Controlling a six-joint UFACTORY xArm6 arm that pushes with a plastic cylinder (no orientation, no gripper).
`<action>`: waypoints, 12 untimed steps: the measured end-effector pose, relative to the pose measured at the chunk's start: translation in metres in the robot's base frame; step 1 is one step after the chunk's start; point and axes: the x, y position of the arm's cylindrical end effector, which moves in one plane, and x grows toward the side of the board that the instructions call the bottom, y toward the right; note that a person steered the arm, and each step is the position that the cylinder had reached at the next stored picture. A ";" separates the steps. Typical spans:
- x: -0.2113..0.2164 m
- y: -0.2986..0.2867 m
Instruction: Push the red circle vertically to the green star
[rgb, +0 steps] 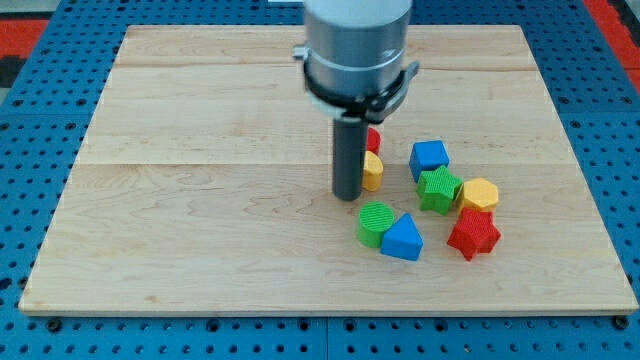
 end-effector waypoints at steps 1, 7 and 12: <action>-0.047 -0.008; -0.117 0.139; -0.157 0.068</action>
